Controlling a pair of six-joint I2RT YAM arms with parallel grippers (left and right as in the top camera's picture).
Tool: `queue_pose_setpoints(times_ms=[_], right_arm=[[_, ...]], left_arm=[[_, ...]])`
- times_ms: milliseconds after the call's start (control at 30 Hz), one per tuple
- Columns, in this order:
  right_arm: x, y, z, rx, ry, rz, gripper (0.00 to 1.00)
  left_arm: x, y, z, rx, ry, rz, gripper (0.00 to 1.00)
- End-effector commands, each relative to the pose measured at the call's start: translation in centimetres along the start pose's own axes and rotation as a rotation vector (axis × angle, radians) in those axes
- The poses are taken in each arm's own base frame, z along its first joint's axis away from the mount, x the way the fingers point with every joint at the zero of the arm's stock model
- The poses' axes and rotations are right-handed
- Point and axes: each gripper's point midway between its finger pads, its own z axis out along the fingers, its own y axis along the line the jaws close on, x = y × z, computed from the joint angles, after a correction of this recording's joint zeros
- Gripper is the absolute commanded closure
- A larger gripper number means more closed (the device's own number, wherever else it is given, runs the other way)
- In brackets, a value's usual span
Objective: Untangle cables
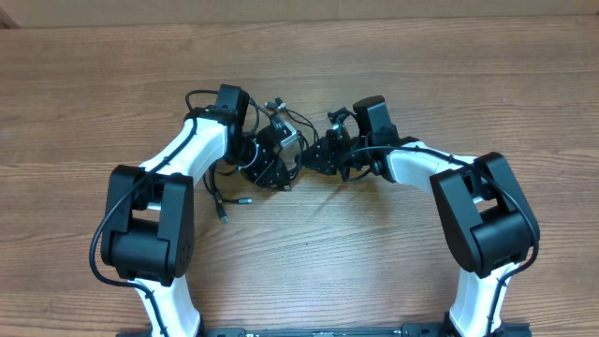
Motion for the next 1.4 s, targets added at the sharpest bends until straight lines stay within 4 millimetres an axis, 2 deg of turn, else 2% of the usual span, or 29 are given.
queue_pose_setpoints(times_ms=[0, 67, 133, 433, 567, 633, 667, 700, 800, 1067, 1300, 1367], right_arm=[[-0.3, 0.6, -0.2, -0.012, -0.004, -0.006, 0.96], [-0.3, 0.6, -0.2, -0.012, -0.004, -0.006, 0.96], [-0.2, 0.6, -0.2, -0.012, -0.003, -0.006, 0.96], [-0.2, 0.7, -0.2, -0.016, 0.001, -0.006, 0.96], [0.1, 0.9, -0.2, -0.029, 0.017, -0.007, 0.91], [0.2, 1.0, -0.2, -0.035, 0.025, -0.007, 0.82], [0.2, 1.1, -0.2, -0.036, 0.026, -0.007, 0.75], [0.3, 1.1, -0.2, -0.037, 0.026, -0.007, 0.67], [0.3, 1.1, -0.2, -0.038, 0.028, -0.007, 0.56], [0.0, 1.1, -0.8, -0.051, 0.027, 0.001, 0.54], [-1.6, 0.9, -4.2, -0.137, 0.028, 0.017, 0.37], [-2.0, 0.3, -4.8, -0.13, 0.015, 0.03, 0.36]], left_arm=[[-0.7, 0.1, -0.6, -0.038, -0.013, 0.052, 0.55], [-0.9, 0.3, -0.6, -0.044, -0.021, 0.045, 0.65], [-1.1, 0.4, -0.6, -0.048, -0.028, 0.035, 0.67], [-1.4, 0.5, -0.6, -0.05, -0.042, 0.037, 0.69], [-1.6, 0.6, -0.6, -0.055, -0.049, 0.025, 0.74], [-1.6, 0.6, -0.7, -0.056, -0.052, 0.014, 0.83], [-1.7, 0.7, -0.7, -0.057, -0.052, 0.014, 0.96], [-1.7, 0.6, -0.7, -0.056, -0.052, 0.013, 0.96], [-1.6, 0.6, -0.7, -0.055, -0.049, 0.012, 0.96], [-1.7, 0.6, -0.8, -0.053, -0.05, -0.017, 0.96], [-2.1, -0.2, -1.5, -0.014, -0.051, -0.032, 0.96], [-2.3, -0.5, -1.5, 0.0, -0.06, -0.032, 0.96]])
